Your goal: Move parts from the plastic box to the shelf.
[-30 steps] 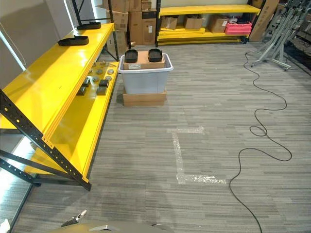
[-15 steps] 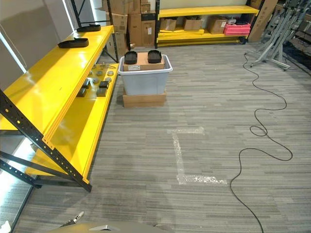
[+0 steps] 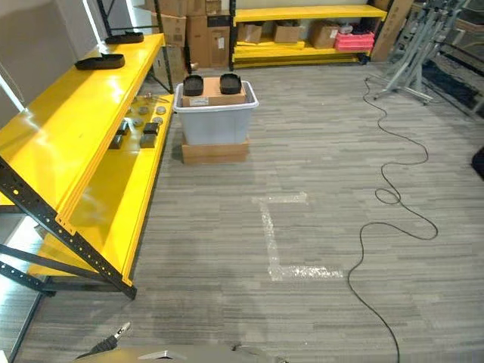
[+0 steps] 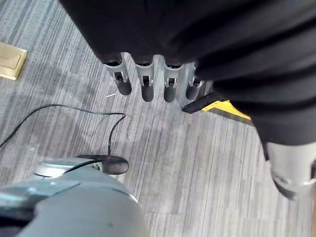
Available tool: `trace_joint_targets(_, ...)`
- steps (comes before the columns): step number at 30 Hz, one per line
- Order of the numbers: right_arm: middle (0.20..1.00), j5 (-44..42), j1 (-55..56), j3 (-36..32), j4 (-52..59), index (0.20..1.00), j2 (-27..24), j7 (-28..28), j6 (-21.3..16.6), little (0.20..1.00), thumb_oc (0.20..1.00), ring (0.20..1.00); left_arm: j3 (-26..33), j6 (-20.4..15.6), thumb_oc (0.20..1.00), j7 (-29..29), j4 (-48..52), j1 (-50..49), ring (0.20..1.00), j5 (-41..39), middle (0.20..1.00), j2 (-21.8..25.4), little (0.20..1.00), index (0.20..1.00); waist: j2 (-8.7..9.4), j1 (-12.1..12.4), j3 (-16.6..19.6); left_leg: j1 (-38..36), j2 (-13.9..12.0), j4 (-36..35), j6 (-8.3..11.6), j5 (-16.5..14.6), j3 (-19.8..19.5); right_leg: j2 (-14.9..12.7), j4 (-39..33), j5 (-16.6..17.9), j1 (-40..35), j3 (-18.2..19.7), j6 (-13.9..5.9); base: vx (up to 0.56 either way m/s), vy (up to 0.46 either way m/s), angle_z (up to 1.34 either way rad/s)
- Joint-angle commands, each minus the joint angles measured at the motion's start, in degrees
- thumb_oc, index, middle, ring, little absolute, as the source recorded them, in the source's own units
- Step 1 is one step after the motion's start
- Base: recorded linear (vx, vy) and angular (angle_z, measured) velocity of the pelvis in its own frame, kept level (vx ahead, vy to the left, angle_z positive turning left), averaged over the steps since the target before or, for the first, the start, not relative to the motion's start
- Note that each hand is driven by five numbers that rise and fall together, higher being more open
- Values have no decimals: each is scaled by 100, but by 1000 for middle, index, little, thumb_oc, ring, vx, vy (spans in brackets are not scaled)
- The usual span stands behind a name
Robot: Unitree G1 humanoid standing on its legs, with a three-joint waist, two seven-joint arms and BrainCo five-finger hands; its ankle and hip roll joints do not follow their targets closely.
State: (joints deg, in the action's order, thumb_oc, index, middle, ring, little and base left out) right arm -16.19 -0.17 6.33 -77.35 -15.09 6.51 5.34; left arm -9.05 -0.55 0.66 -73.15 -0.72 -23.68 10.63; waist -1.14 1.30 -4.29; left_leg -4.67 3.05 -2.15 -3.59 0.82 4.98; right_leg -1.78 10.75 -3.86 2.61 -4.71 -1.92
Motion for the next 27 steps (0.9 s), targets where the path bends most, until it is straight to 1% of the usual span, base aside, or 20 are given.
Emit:
trace_joint_targets(1, 1000, -288, -209, 81, -50, 1000, -3, 72, -199, 1000, 1000, 1000, 103, 57, 1000, 63, -89, 196, 1000, -259, 1000, 116, 1000, 1000, 17, -100, -277, 264, 93, 187, -108, -297, 55, -681, 570, 874, 412, -15, -732, -46, 206, -20)
trace_joint_targets(3, 1000, -347, -195, 57, 15, 1000, -47, -14, -289, 1000, 1000, 1000, 81, 124, 1000, 38, -73, 259, 1000, -305, 1000, 156, 1000, 1000, -64, -169, -485, 329, 142, 428, -225, -421, 83, -757, 1710, 1332, 1155, -19, -755, -16, 200, -43)
trace_joint_targets(5, 1000, -325, -173, 47, 35, 1000, -69, -69, -329, 1000, 1000, 1000, 71, 149, 1000, 10, -72, 265, 1000, -272, 1000, 163, 1000, 1000, -106, -189, -570, 326, 145, 501, -252, -456, 96, -782, 2058, 1452, 1403, -59, -746, 52, 120, -12)
trace_joint_targets(6, 1000, -295, -172, 48, 12, 1000, -70, -120, -387, 1000, 1000, 1000, 85, 137, 1000, -20, -99, 260, 1000, -256, 1000, 152, 1000, 1000, -50, -187, -628, 280, 231, 559, -240, -563, 130, -900, 1779, 1660, 1525, -195, -820, 100, 45, -6)
trace_joint_targets(7, 1000, -277, -171, 48, 5, 1000, -63, -115, -403, 1000, 1000, 1000, 98, 130, 1000, -32, -106, 256, 1000, -244, 1000, 148, 1000, 1000, -28, -191, -644, 260, 257, 576, -230, -597, 126, -923, 1635, 1727, 1514, -228, -848, 170, -39, -25)
trace_joint_targets(8, 1000, -226, -158, 39, -14, 1000, -44, -129, -455, 1000, 1000, 1000, 137, 98, 1000, -75, -122, 249, 1000, -207, 1000, 150, 1000, 1000, 56, -204, -663, 213, 322, 619, -185, -677, 107, -960, 1156, 1864, 1438, -251, -909, 228, -142, -23)
trace_joint_targets(10, 1000, -111, -93, 25, -13, 1000, 7, -181, -505, 1000, 1000, 1000, 143, 65, 1000, -129, -137, 234, 1000, -110, 1000, 163, 1000, 1000, 256, -244, -659, 86, 437, 719, -99, -885, -30, -1052, -86, 1965, 1242, -211, -976, 409, -248, -5)
trace_joint_targets(11, 1000, -107, -30, -21, -8, 1000, 28, -206, -490, 1000, 1000, 1000, 104, 73, 1000, -118, -141, 233, 1000, -83, 1000, 177, 1000, 1000, 323, -279, -659, -23, 434, 748, -62, -991, -104, -1099, -791, 2019, 1187, -191, -1012, 470, -250, 11)
trace_joint_targets(12, 1000, -117, 13, -62, -21, 1000, 31, -249, -483, 1000, 1000, 1000, 101, 78, 1000, -128, -158, 231, 1000, -47, 1000, 193, 1000, 1000, 343, -287, -664, -92, 411, 765, -41, -1038, -147, -1128, -1071, 2051, 1141, -213, -1038, 377, -192, 19)
trace_joint_targets(13, 1000, -121, 33, -81, -30, 1000, 33, -268, -486, 1000, 1000, 1000, 102, 74, 1000, -129, -170, 228, 1000, -33, 1000, 197, 1000, 1000, 345, -288, -668, -121, 396, 775, -32, -1059, -163, -1135, -1153, 2063, 1108, -233, -1047, 398, -225, 27)
trace_joint_targets(14, 1000, -129, 113, -168, -63, 1000, 49, -316, -508, 1000, 1000, 1000, 125, 60, 1000, -144, -216, 210, 1000, 43, 1000, 221, 1000, 1000, 404, -268, -658, -198, 345, 841, 14, -1133, -171, -1231, -1440, 2106, 1013, -391, -1105, 382, -235, 23)
trace_joint_targets(16, 1000, -113, 212, -277, -101, 1000, 40, -437, -523, 1000, 1000, 1000, 167, 24, 1000, -194, -251, 156, 1000, 237, 1000, 275, 1000, 1000, 531, -211, -587, -221, 270, 1021, 46, -1286, -147, -1373, -1569, 2102, 882, -540, -1152, 481, -322, 18)
trace_joint_targets(17, 1000, -110, 218, -282, -103, 1000, 39, -443, -524, 1000, 1000, 1000, 170, 19, 1000, -192, -252, 153, 1000, 238, 1000, 277, 1000, 1000, 532, -212, -584, -221, 262, 1034, 48, -1296, -147, -1375, -1569, 2098, 872, -548, -1152, 599, -416, 31)
trace_joint_targets(18, 1000, -92, 250, -309, -161, 1000, 32, -456, -525, 1000, 1000, 1000, 209, 14, 1000, -159, -264, 119, 1000, 198, 1000, 296, 1000, 1000, 549, -217, -490, -277, 114, 1067, 76, -1333, -108, -1358, -1505, 1914, 717, -570, -1116, 421, -289, 24)
trace_joint_targets(19, 1000, -110, 236, -300, -188, 1000, 25, -454, -515, 1000, 1000, 1000, 225, 11, 1000, -163, -275, 105, 1000, 190, 1000, 302, 1000, 1000, 544, -227, -462, -330, 51, 1062, 98, -1354, -93, -1329, -1457, 1854, 695, -561, -1100, 652, -443, 39)
trace_joint_targets(20, 1000, -78, 178, -277, -270, 1000, 9, -491, -493, 1000, 1000, 1000, 286, -34, 1000, -174, -298, 66, 1000, 137, 1000, 314, 1000, 1000, 529, -260, -380, -503, -161, 1046, 172, -1394, -56, -1224, -1220, 1666, 684, -505, -1039, 436, -287, 27)
trace_joint_targets(23, 1000, 129, 70, -188, -337, 1000, -37, -546, -474, 1000, 1000, 1000, 433, -107, 1000, -185, -310, 24, 1000, -96, 1000, 305, 1000, 1000, 505, -285, -236, -737, -427, 1024, 316, -1426, -4, -1014, -908, 1489, 610, -404, -848, 411, -264, 19)
trace_joint_targets(24, 1000, 131, 19, -126, -351, 1000, -57, -535, -431, 1000, 1000, 1000, 503, -117, 1000, -182, -312, 12, 1000, -208, 1000, 307, 1000, 1000, 498, -299, -178, -762, -556, 1131, 404, -1330, 20, -894, -849, 1418, 581, -357, -747, 353, -245, 3)
trace_joint_targets(26, 1000, 143, -70, -44, -332, 1000, -133, -483, -269, 1000, 1000, 1000, 633, -194, 1000, -205, -315, 8, 1000, -304, 1000, 292, 1000, 1000, 480, -295, -106, -588, -846, 1660, 596, -854, 82, -652, -878, 1254, 456, -355, -523, 321, -267, -9)
trace_joint_targets(27, 1000, 150, -115, -14, -326, 1000, -183, -441, -214, 1000, 1000, 1000, 686, -227, 1000, -211, -306, 16, 1000, -304, 1000, 275, 1000, 1000, 506, -267, -99, -353, -1024, 2213, 683, -537, 110, -559, -938, 1174, 364, -368, -389, 349, -386, -20)
